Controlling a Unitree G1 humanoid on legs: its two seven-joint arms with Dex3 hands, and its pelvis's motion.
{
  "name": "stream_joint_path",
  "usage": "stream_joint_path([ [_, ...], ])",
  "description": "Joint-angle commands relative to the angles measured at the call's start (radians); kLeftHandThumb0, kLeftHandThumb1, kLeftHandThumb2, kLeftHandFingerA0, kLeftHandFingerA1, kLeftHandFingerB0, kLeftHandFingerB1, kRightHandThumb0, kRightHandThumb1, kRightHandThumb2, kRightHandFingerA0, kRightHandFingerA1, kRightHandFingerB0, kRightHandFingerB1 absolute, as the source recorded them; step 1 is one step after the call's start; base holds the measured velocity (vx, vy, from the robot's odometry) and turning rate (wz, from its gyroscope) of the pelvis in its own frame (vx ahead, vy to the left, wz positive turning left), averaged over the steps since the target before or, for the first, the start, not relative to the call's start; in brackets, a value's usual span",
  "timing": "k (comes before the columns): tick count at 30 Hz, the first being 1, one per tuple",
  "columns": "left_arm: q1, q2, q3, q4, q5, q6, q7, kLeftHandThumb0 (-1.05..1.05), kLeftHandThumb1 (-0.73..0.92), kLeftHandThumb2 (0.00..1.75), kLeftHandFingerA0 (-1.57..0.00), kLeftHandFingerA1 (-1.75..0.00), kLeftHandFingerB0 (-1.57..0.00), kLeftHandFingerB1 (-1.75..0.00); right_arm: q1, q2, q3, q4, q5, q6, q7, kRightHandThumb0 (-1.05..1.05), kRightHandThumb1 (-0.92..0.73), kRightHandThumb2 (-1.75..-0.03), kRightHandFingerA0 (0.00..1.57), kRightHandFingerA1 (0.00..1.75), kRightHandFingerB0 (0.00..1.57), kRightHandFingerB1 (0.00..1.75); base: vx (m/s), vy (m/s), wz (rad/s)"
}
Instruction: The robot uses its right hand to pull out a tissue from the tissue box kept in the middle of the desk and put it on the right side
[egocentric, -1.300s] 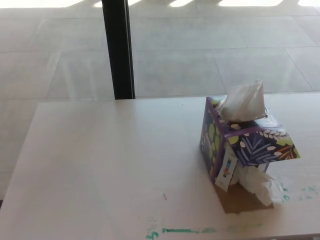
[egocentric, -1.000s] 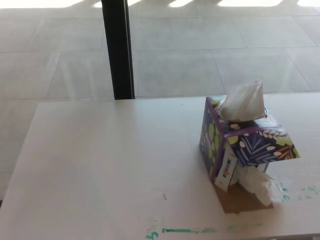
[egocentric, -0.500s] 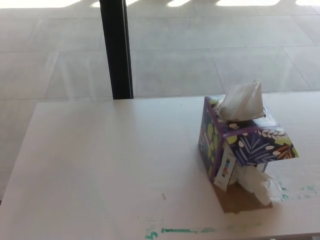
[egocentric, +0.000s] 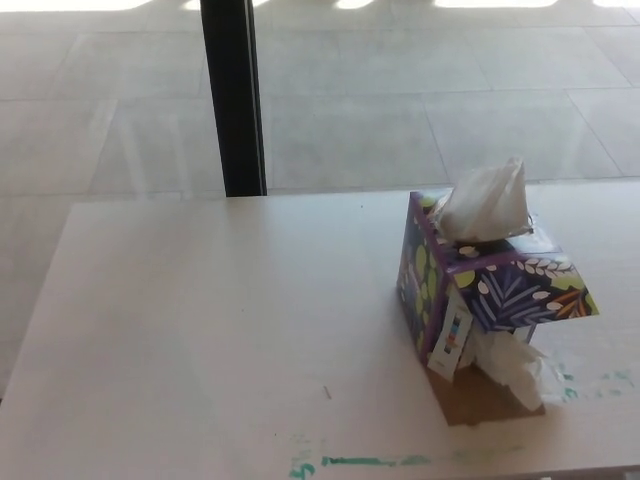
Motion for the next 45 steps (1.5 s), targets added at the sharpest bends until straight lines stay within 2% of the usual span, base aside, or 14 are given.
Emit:
stream_joint_path([
  [1,0.018,0.021,0.019,0.007,-0.030,0.019,-0.003,-0.86,0.92,0.68,-0.64,-0.59,-0.54,-0.47,-0.225,0.050,0.251,-0.224,-0.050,0.241,0.077,-0.61,-0.48,-0.85,0.47,0.64,0.30,0.48,0.00,0.000,0.00],
  [8,0.030,0.023,0.011,0.005,-0.021,0.004,-0.006,-0.87,0.92,0.71,-0.58,-0.55,-0.48,-0.45,-0.427,0.094,0.444,-0.192,-0.092,0.320,0.168,-0.60,-0.59,-0.58,0.61,0.66,0.43,0.34,0.00,0.000,0.00],
  [11,0.029,0.025,0.002,0.006,-0.012,0.003,-0.005,-0.86,0.92,0.69,-0.57,-0.55,-0.50,-0.46,-0.486,0.110,0.512,-0.188,-0.107,0.359,0.198,-0.60,-0.46,-0.85,0.56,0.68,0.35,0.49,0.00,0.000,0.00],
  [14,0.030,0.028,-0.011,0.004,-0.002,-0.004,-0.018,-0.86,0.92,0.71,-0.55,-0.58,-0.49,-0.46,-0.520,0.124,0.567,-0.156,-0.132,0.345,0.223,-0.61,-0.58,-0.58,0.60,0.62,0.42,0.35,0.00,0.000,0.00],
  [16,0.034,0.027,-0.012,0.006,-0.002,-0.008,-0.015,-0.84,0.92,0.72,-0.57,-0.56,-0.47,-0.46,-0.532,0.128,0.592,-0.154,-0.135,0.363,0.236,-0.62,-0.46,-0.85,0.53,0.66,0.33,0.48,0.00,0.000,0.00],
  [17,0.035,0.026,-0.012,0.006,-0.003,-0.008,-0.016,-0.83,0.92,0.72,-0.54,-0.54,-0.45,-0.45,-0.543,0.132,0.606,-0.149,-0.138,0.375,0.244,-0.60,-0.57,-0.58,0.56,0.60,0.41,0.34,0.00,0.000,0.00],
  [18,0.038,0.025,-0.011,0.004,-0.005,-0.006,-0.019,-0.85,0.92,0.72,-0.55,-0.54,-0.45,-0.44,-0.554,0.134,0.624,-0.142,-0.148,0.385,0.252,-0.68,-0.49,-0.84,0.51,0.65,0.35,0.46,0.00,0.000,0.00],
  [23,0.043,0.025,-0.015,0.003,-0.004,-0.013,-0.015,-0.86,0.92,0.75,-0.53,-0.51,-0.42,-0.44,-0.607,0.134,0.703,-0.079,-0.198,0.418,0.309,-0.63,-0.46,-0.83,0.43,0.62,0.30,0.46,0.00,0.000,0.00],
  [24,0.043,0.028,-0.016,0.002,-0.003,-0.015,-0.016,-0.86,0.92,0.74,-0.52,-0.50,-0.39,-0.43,-0.626,0.135,0.725,-0.061,-0.214,0.425,0.323,-0.61,-0.58,-0.58,0.44,0.53,0.34,0.32,0.00,0.000,0.00],
  [32,0.039,0.037,-0.016,0.003,-0.009,-0.005,-0.019,-0.85,0.92,0.71,-0.57,-0.55,-0.49,-0.46,-0.710,0.129,0.864,0.015,-0.313,0.393,0.453,-0.69,-0.47,-0.81,0.10,0.51,0.15,0.41,0.00,0.000,0.00],
  [40,0.041,0.039,-0.017,0.006,-0.006,-0.009,-0.013,-0.85,0.92,0.71,-0.55,-0.50,-0.47,-0.44,-0.769,0.117,0.988,0.006,-0.390,0.411,0.590,-0.71,-0.59,-0.58,0.02,0.32,0.19,0.28,0.00,0.000,0.00],
  [41,0.040,0.038,-0.012,0.004,-0.012,-0.005,-0.016,-0.85,0.92,0.70,-0.54,-0.50,-0.46,-0.44,-0.774,0.116,1.002,0.015,-0.406,0.390,0.593,-0.77,-0.48,-0.88,0.01,0.25,0.14,0.40,0.00,0.000,0.00],
  [43,0.044,0.037,-0.008,0.004,-0.016,-0.006,-0.018,-0.84,0.92,0.70,-0.52,-0.52,-0.46,-0.44,-0.781,0.129,1.005,0.029,-0.406,0.389,0.600,-0.78,-0.48,-0.88,0.02,0.24,0.14,0.42,0.00,0.000,0.00],
  [45,0.044,0.038,-0.007,-0.001,-0.019,-0.005,-0.026,-0.83,0.92,0.71,-0.52,-0.52,-0.47,-0.45,-0.794,0.135,1.014,0.038,-0.419,0.376,0.609,-0.73,-0.62,-0.59,0.01,0.34,0.22,0.30,0.00,0.000,0.00],
])
